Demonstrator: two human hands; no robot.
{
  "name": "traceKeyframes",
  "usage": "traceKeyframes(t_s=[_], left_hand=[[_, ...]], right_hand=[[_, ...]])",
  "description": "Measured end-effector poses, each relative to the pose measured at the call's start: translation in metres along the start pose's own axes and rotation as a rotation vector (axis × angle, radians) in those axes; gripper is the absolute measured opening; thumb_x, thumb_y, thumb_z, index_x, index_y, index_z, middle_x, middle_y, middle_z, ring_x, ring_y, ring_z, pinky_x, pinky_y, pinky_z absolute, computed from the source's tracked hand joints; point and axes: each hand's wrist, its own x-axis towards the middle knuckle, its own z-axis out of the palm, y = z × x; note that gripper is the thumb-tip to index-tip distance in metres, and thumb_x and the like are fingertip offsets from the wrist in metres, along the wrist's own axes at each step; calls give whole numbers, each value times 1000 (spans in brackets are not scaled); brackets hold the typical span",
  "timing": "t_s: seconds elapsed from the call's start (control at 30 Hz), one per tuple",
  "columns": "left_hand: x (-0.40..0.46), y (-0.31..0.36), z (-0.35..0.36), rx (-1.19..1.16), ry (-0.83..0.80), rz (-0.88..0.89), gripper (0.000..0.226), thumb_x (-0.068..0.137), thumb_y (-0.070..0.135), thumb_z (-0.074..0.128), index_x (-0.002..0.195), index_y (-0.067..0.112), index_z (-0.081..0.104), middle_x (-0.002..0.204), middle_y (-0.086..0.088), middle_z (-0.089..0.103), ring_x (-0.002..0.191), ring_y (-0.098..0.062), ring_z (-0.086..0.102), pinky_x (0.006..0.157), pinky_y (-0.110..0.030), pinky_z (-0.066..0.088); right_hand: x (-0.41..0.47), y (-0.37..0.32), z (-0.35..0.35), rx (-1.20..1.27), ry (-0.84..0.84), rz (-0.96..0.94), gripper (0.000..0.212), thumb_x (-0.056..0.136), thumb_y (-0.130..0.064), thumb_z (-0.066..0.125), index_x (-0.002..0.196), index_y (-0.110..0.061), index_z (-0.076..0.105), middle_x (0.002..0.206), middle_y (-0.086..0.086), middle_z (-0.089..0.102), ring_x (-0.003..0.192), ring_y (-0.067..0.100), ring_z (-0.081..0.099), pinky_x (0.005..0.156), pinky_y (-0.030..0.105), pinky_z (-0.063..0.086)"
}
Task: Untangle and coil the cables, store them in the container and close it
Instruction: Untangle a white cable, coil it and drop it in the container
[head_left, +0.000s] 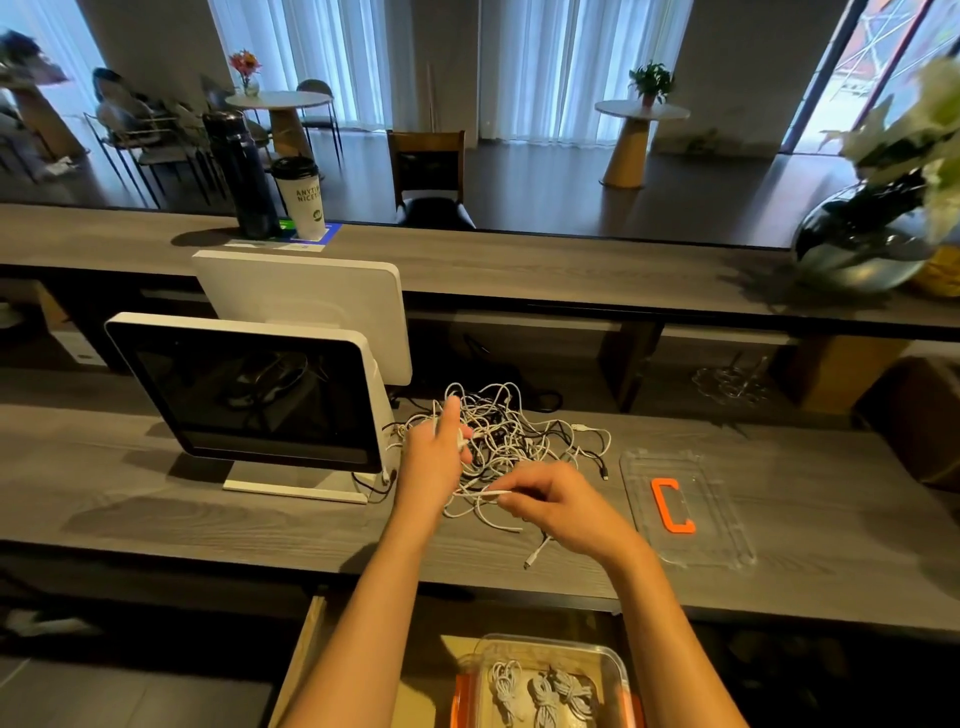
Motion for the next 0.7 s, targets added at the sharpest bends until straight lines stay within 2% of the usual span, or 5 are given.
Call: traceKeyframes(t_s=[0.13, 0.27, 0.43, 0.57, 0.7], left_hand=[[-3, -3, 4, 161, -214, -83, 77, 92, 76, 21, 92, 18, 72, 70, -3, 67, 61, -17, 58, 58, -28, 42], [-9, -1, 6, 58, -427, -209, 88, 83, 85, 14, 107, 18, 65, 65, -6, 59, 48, -11, 44, 44, -21, 30], [-15, 5, 6, -104, -537, -318, 85, 91, 78, 10, 128, 15, 53, 55, -3, 58, 45, -9, 35, 39, -17, 22], [-12, 6, 7, -196, -548, -336, 94, 90, 80, 11, 106, 2, 61, 55, -3, 50, 41, -12, 38, 34, -17, 21], [-9, 1, 8, -229, -518, -343, 96, 91, 79, 10, 106, 2, 65, 58, -7, 57, 43, -19, 51, 39, -20, 28]], right_hand=[[5, -7, 2, 45, 169, -46, 13, 92, -18, 69, 96, -26, 78, 78, -11, 72, 70, 6, 64, 66, 21, 52], [10, -3, 6, -76, 402, -40, 25, 86, -22, 75, 111, -28, 73, 90, -14, 66, 70, 2, 58, 65, 18, 47], [15, 0, 14, -51, 284, -17, 44, 95, -26, 62, 138, -32, 54, 111, -11, 56, 66, 2, 56, 63, 18, 47], [19, 2, 24, -107, 283, -25, 28, 103, -30, 47, 124, -26, 64, 103, -9, 60, 90, 2, 57, 78, 20, 45], [23, 3, 30, -198, 348, -51, 18, 104, -26, 47, 95, -24, 63, 85, -7, 59, 80, 2, 54, 69, 20, 39]])
